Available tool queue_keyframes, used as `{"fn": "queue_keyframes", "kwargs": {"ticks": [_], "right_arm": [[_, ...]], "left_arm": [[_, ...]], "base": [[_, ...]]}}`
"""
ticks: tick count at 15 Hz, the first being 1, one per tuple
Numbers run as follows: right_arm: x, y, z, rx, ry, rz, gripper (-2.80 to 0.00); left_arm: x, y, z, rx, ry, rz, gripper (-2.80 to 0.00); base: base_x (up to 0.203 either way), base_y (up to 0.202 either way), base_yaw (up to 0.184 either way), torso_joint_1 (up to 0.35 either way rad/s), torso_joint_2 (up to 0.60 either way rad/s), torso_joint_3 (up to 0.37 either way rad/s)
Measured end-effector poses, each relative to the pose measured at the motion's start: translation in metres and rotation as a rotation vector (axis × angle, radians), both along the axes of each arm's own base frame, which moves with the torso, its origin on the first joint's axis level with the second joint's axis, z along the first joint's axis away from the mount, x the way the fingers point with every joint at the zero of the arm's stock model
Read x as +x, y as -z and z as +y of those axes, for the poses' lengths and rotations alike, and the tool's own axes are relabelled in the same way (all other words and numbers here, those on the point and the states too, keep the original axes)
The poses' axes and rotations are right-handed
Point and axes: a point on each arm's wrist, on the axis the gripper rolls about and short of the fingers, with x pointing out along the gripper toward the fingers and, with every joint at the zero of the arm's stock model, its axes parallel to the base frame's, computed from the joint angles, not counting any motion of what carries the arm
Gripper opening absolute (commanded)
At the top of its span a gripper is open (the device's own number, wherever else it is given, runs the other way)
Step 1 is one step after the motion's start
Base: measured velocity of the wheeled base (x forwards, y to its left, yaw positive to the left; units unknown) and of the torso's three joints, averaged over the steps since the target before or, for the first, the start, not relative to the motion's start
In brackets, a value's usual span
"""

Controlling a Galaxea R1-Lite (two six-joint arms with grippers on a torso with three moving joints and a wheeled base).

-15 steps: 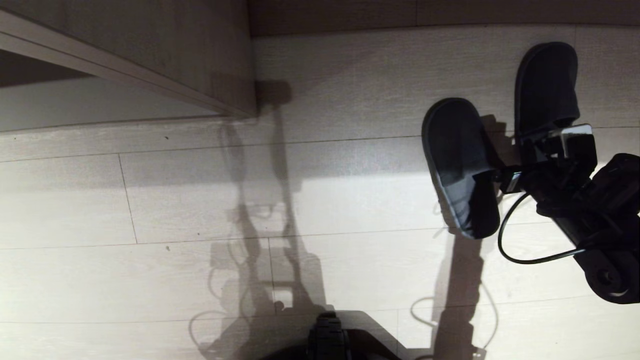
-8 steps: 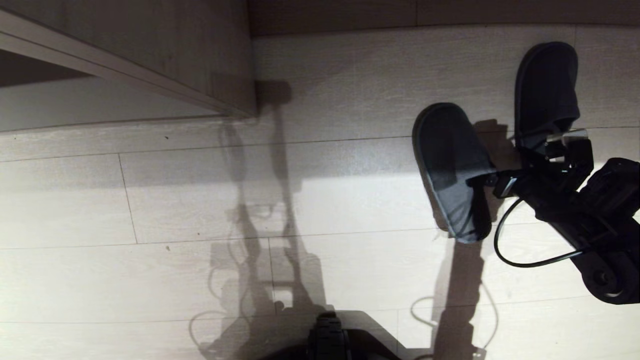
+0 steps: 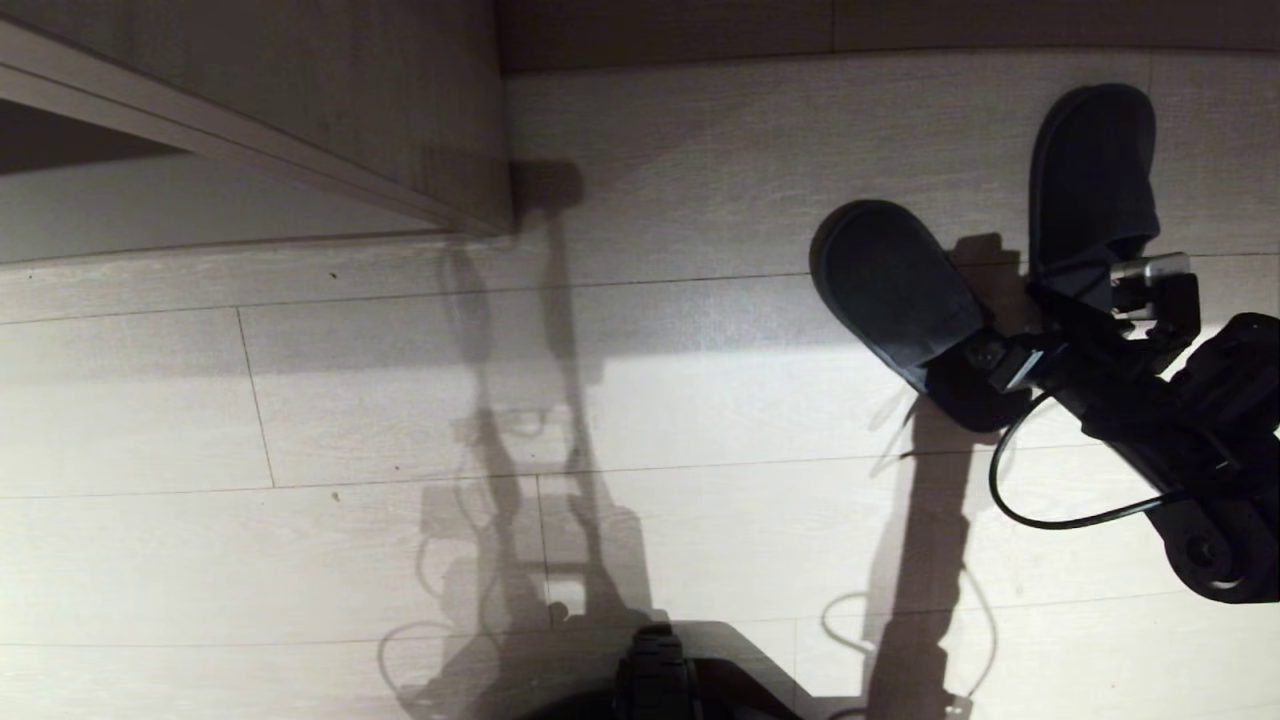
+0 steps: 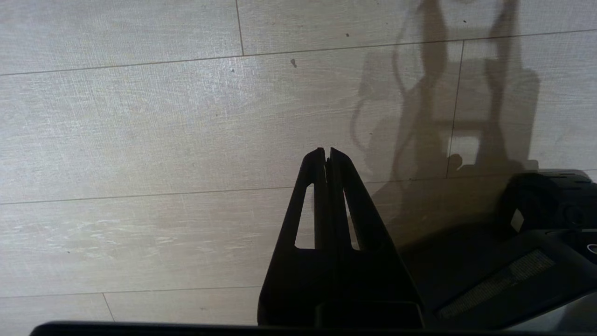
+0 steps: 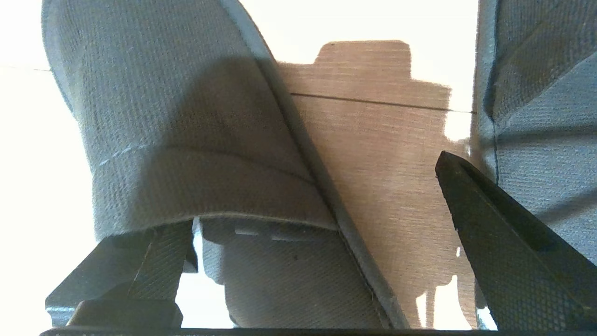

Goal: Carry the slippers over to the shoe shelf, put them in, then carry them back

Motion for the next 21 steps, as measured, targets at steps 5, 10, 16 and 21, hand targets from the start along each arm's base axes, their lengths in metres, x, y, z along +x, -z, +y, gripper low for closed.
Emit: {"fn": "queue_keyframes", "kwargs": {"ticks": [5,10,16,21], "right_arm": [[-0.003,0.012,-0.002,-0.062,0.012,0.034,0.0],[-0.028,0.024,-0.009,-0.094,0.053,0.103,0.0],[-0.044,0.017,-0.001,-0.073,-0.019,0.097,-2.8],[-0.063,-0.016,0.032,-0.087,-0.142,-0.02,-2.8]], "left_arm": [[0.0,0.0,0.0,0.0,0.0,0.0,-2.8],[0.0,0.0,0.0,0.0,0.0,0.0,-2.8],[0.0,0.0,0.0,0.0,0.0,0.0,-2.8],[0.0,0.0,0.0,0.0,0.0,0.0,-2.8]], "base": [[0.0,0.0,0.0,0.0,0.0,0.0],[0.0,0.0,0.0,0.0,0.0,0.0],[0.0,0.0,0.0,0.0,0.0,0.0],[0.0,0.0,0.0,0.0,0.0,0.0]]}}
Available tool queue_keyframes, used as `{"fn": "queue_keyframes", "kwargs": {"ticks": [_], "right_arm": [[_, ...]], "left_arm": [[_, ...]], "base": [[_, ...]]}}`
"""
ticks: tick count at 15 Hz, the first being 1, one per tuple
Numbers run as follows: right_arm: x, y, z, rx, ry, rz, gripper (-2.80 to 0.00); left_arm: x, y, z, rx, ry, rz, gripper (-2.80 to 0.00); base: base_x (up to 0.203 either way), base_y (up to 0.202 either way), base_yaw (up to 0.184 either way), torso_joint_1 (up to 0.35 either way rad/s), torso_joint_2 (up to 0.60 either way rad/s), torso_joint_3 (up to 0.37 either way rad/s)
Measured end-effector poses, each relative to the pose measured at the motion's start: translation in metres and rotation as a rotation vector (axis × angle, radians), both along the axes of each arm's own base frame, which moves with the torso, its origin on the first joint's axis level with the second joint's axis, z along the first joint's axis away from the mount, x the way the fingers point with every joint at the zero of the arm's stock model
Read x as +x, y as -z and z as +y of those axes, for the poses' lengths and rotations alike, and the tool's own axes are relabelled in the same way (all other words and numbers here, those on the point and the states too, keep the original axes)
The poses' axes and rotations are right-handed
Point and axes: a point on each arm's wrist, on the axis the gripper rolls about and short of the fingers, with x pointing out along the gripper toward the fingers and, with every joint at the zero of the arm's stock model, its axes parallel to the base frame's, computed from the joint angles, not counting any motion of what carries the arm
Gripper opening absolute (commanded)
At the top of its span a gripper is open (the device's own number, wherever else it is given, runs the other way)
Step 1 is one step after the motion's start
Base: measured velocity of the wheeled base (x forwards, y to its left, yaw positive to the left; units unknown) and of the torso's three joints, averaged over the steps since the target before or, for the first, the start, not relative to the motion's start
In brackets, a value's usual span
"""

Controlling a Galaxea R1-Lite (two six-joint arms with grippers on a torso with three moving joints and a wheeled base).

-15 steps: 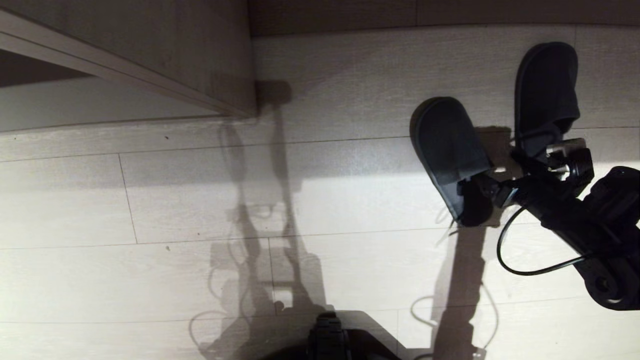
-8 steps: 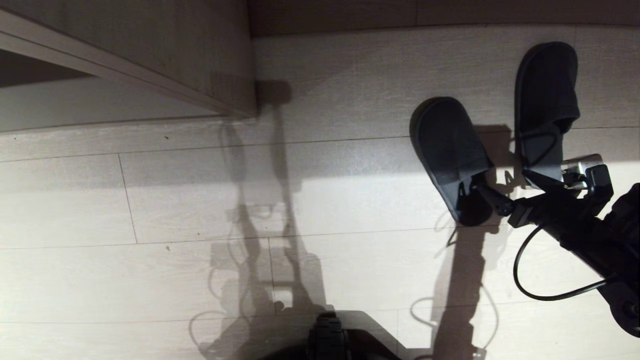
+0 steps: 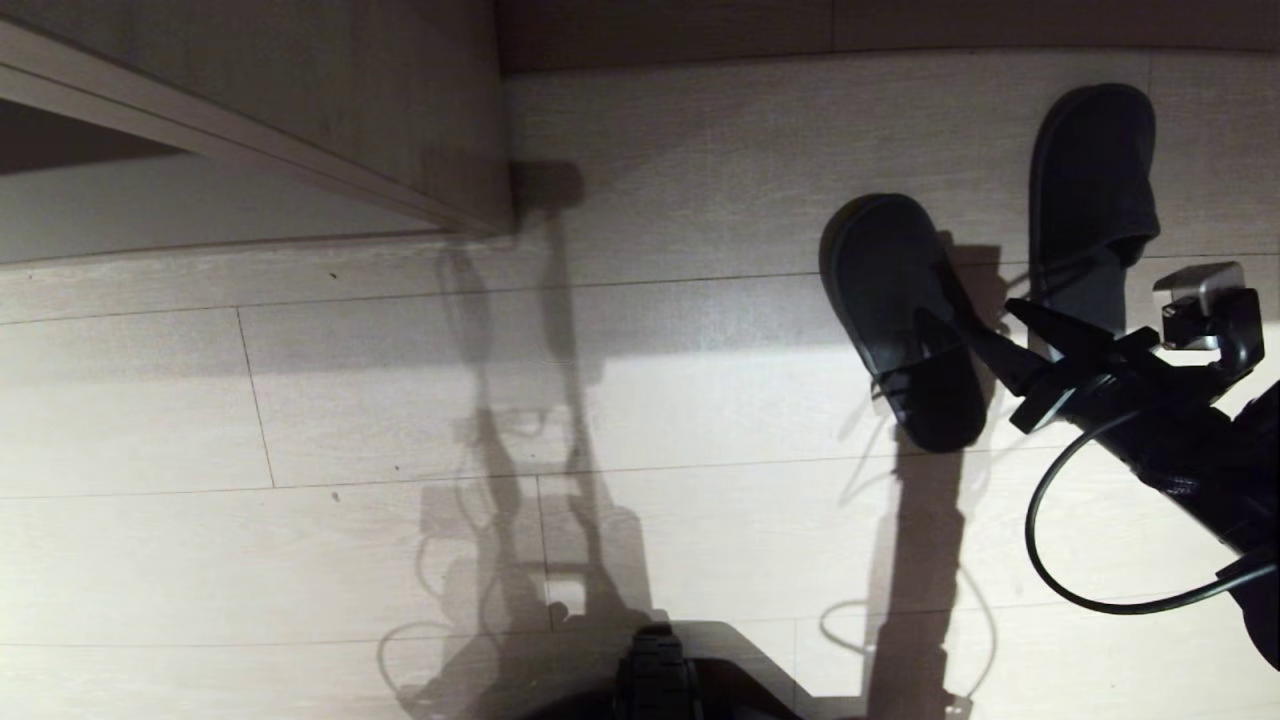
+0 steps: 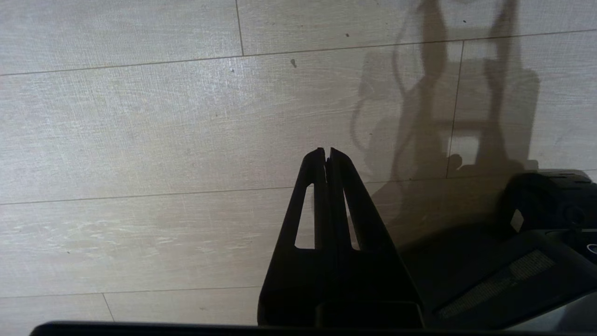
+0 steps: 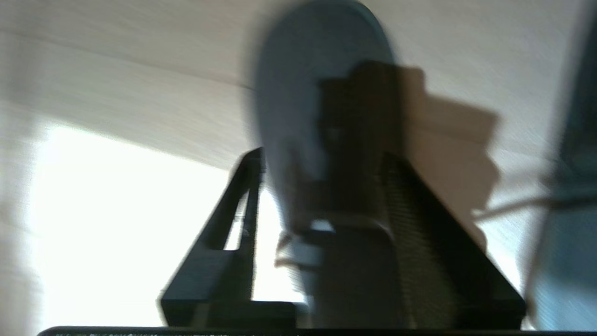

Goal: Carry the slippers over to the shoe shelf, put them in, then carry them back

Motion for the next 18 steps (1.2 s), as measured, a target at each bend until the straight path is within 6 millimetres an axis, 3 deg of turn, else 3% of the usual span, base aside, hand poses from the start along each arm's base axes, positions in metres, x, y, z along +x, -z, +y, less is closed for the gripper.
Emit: {"fn": "queue_keyframes", "kwargs": {"ticks": [3,5,10,14,18], "right_arm": [[-0.013,-0.01,0.03,-0.001,-0.11,0.029,-2.8],[-0.011,-0.01,0.051,0.003,-0.143,0.052,-2.8],[0.039,-0.001,0.102,0.006,0.081,0.056,-2.8],[0.071,0.021,0.117,-0.032,0.188,0.073,-2.8],[0.095,0.019,0.106,-0.031,0.244,0.031,-2.8]], "left_arm": [[0.0,0.0,0.0,0.0,-0.001,0.0,-2.8],[0.0,0.0,0.0,-0.001,-0.001,0.0,-2.8],[0.0,0.0,0.0,-0.001,0.0,0.0,-2.8],[0.0,0.0,0.0,0.001,0.0,0.0,-2.8],[0.0,0.0,0.0,0.001,-0.001,0.0,-2.8]], "base": [[0.0,0.0,0.0,0.0,0.0,0.0],[0.0,0.0,0.0,0.0,0.0,0.0],[0.0,0.0,0.0,0.0,0.0,0.0],[0.0,0.0,0.0,0.0,0.0,0.0],[0.0,0.0,0.0,0.0,0.0,0.0]]}}
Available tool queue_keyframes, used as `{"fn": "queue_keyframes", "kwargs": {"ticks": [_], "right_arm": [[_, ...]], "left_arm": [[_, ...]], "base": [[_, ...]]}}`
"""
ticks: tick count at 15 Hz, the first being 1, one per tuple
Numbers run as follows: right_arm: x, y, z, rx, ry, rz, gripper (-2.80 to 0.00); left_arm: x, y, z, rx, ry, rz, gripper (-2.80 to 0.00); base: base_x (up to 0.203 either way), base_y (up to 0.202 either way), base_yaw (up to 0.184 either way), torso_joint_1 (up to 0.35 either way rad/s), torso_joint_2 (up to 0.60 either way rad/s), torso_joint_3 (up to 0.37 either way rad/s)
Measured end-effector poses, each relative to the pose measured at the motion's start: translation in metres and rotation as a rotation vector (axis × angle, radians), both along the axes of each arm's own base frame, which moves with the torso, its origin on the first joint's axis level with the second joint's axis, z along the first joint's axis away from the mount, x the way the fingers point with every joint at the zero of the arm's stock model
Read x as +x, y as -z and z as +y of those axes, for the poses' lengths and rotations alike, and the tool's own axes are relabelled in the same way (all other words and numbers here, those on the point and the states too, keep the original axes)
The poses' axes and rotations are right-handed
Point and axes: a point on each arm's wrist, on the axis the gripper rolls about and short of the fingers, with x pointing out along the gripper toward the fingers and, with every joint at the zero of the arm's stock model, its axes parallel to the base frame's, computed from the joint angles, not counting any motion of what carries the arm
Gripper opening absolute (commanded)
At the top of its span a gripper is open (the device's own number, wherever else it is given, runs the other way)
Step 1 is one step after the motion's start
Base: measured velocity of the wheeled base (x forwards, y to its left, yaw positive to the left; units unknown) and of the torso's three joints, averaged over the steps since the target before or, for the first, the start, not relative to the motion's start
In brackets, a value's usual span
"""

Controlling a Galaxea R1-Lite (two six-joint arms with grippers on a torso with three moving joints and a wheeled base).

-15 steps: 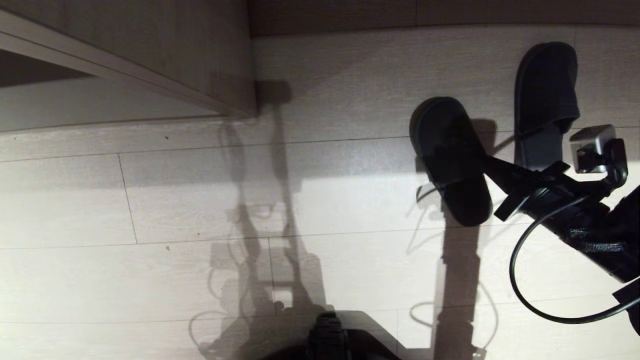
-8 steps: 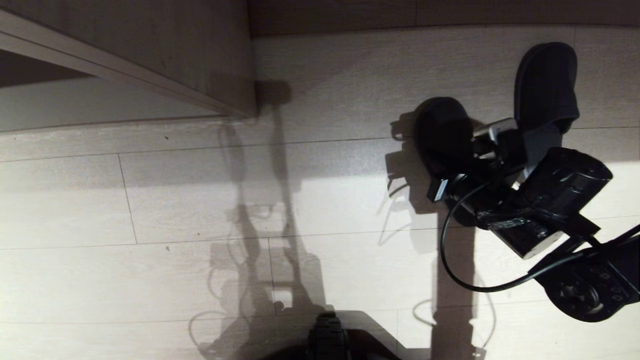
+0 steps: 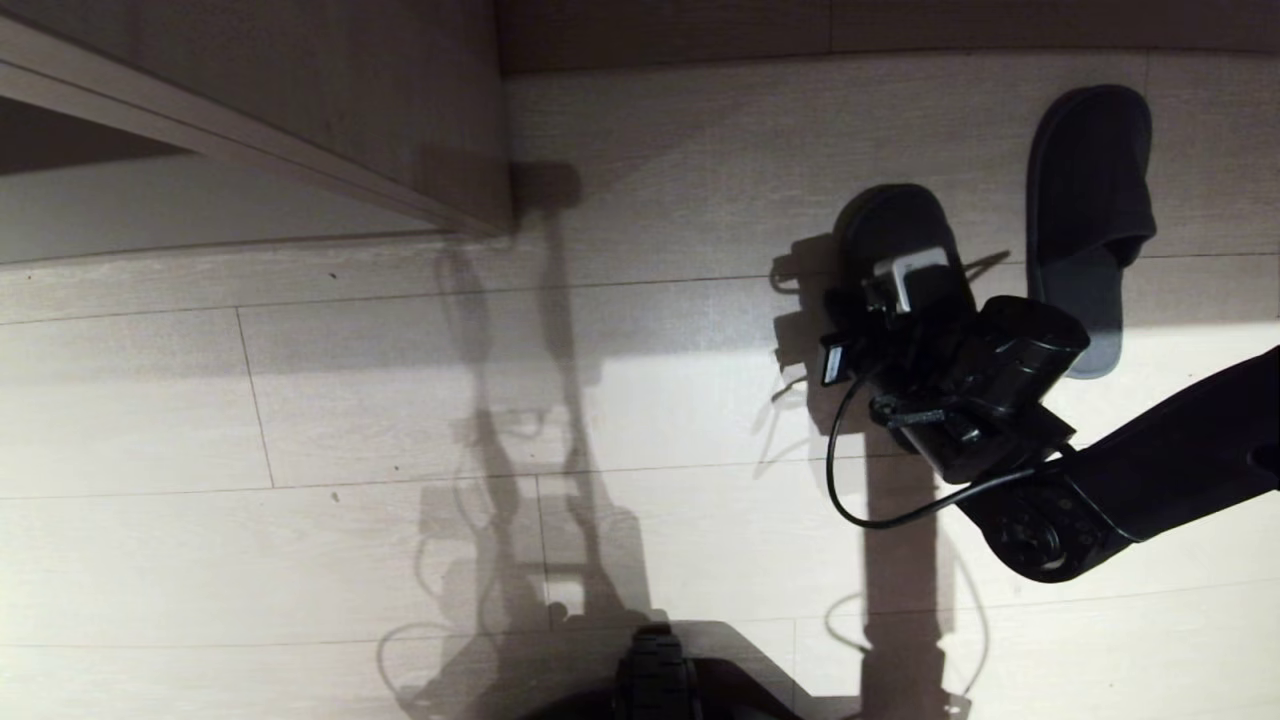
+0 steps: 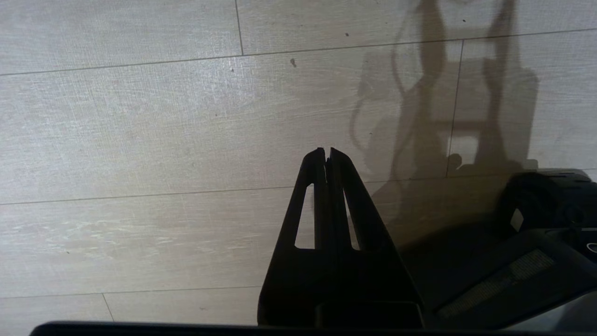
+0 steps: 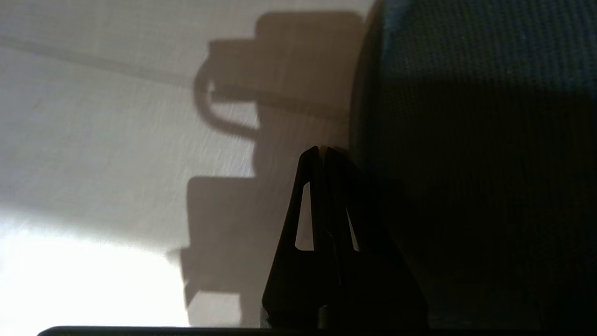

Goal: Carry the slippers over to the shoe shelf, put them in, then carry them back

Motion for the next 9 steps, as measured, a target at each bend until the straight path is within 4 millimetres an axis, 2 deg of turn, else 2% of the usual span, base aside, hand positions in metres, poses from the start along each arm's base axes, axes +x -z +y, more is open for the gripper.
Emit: {"fn": "queue_keyframes", "kwargs": {"ticks": [3,8,9], "right_arm": [[0.01,-0.006,-0.018,-0.007,0.043,-0.026,-2.8],[0.023,-0.009,-0.041,-0.04,-0.006,-0.015,-2.8],[0.028,-0.016,-0.047,-0.039,0.002,-0.039,-2.8]], "left_arm": [[0.0,0.0,0.0,0.0,0.0,0.0,-2.8],[0.0,0.0,0.0,0.0,0.001,0.0,-2.8],[0.0,0.0,0.0,0.001,0.001,0.001,-2.8]], "base": [[0.0,0.0,0.0,0.0,0.0,0.0],[0.0,0.0,0.0,0.0,0.0,0.0],[0.0,0.0,0.0,0.0,0.0,0.0]]}}
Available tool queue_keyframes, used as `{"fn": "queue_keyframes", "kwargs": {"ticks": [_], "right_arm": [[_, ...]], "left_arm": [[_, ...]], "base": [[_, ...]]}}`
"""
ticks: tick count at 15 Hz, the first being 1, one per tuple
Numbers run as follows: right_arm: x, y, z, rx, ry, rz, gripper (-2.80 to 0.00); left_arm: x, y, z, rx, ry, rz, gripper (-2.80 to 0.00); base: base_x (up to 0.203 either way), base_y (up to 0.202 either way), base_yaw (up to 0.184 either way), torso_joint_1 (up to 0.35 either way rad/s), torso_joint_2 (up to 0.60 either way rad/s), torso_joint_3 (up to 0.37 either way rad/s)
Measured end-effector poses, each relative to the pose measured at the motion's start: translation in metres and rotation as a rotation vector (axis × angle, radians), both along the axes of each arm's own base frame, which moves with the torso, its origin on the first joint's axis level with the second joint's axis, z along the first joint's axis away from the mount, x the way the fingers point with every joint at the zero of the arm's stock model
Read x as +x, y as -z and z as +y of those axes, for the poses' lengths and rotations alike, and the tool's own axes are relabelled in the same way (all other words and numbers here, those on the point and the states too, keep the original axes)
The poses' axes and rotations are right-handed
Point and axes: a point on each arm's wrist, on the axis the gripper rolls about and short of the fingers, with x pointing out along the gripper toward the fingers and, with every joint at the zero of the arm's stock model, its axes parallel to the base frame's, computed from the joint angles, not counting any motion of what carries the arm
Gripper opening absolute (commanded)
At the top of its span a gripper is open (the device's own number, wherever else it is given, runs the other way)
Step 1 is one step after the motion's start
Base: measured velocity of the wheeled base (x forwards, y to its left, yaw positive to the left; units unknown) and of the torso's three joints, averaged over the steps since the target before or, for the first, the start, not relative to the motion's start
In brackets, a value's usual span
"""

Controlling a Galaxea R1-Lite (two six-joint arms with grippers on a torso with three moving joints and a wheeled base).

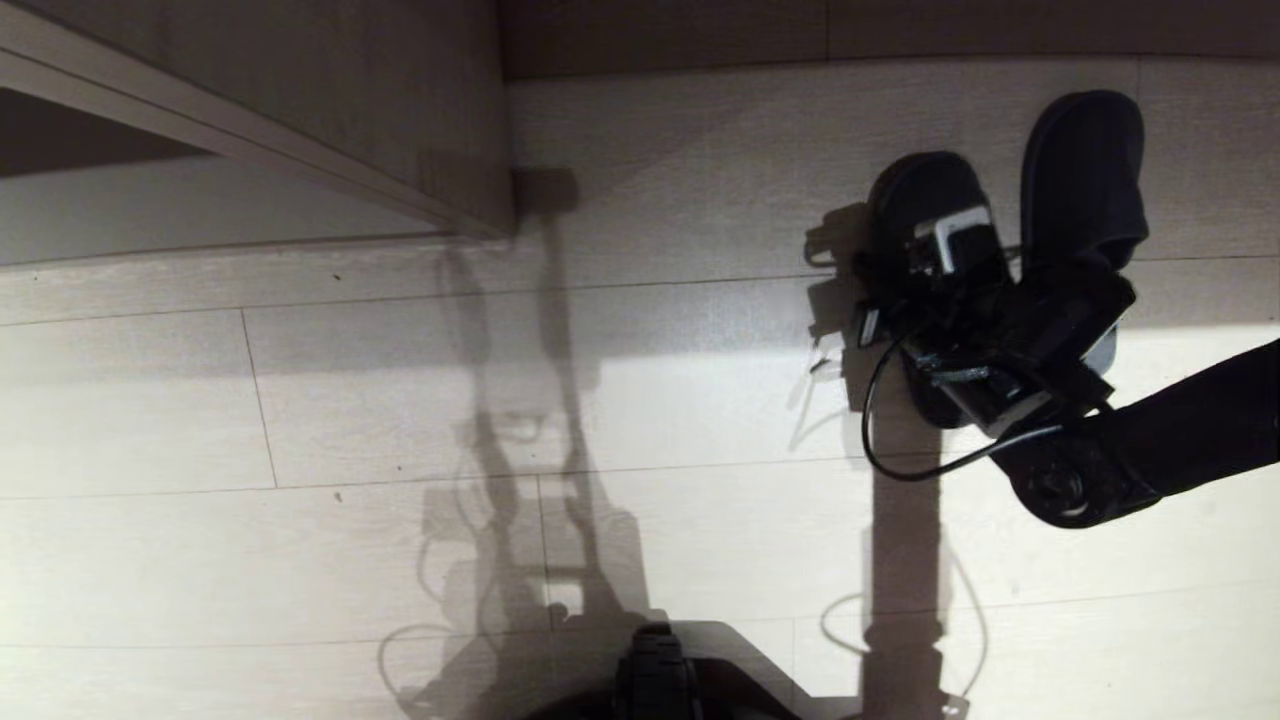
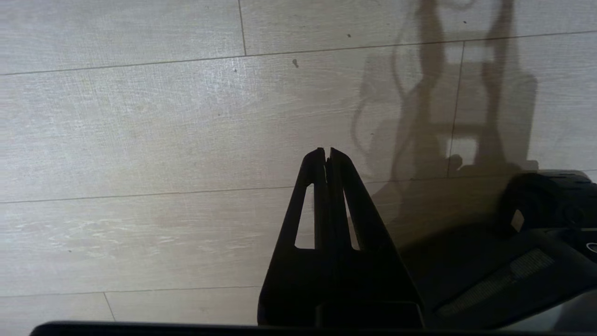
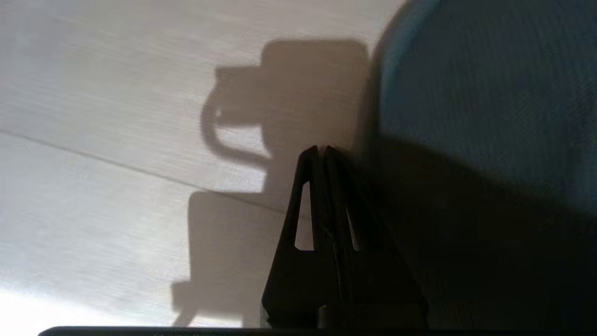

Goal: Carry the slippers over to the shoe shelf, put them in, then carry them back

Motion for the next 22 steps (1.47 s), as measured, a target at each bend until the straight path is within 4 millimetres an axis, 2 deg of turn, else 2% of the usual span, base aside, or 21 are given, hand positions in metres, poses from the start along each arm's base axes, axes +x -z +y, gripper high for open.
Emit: {"fn": "queue_keyframes", "kwargs": {"ticks": [6,12,18,22], "right_arm": [[0.016,-0.023,-0.017,-0.013,-0.007,-0.017,-2.8],[0.021,-0.033,-0.031,-0.015,0.02,-0.034,-2.8],[0.014,-0.039,-0.034,-0.013,0.027,-0.041,-2.8],[-0.003,-0.046,-0.027,0.004,-0.011,-0.03,-2.8]], "left_arm": [[0.0,0.0,0.0,-0.001,0.001,-0.001,-2.8],[0.0,0.0,0.0,0.0,0.0,-0.001,-2.8],[0.0,0.0,0.0,0.0,0.0,-0.001,-2.8],[0.0,0.0,0.0,0.0,0.0,-0.001,-2.8]], "base": [[0.0,0.0,0.0,0.0,0.0,0.0],[0.0,0.0,0.0,0.0,0.0,0.0],[0.0,0.0,0.0,0.0,0.0,0.0],[0.0,0.0,0.0,0.0,0.0,0.0]]}}
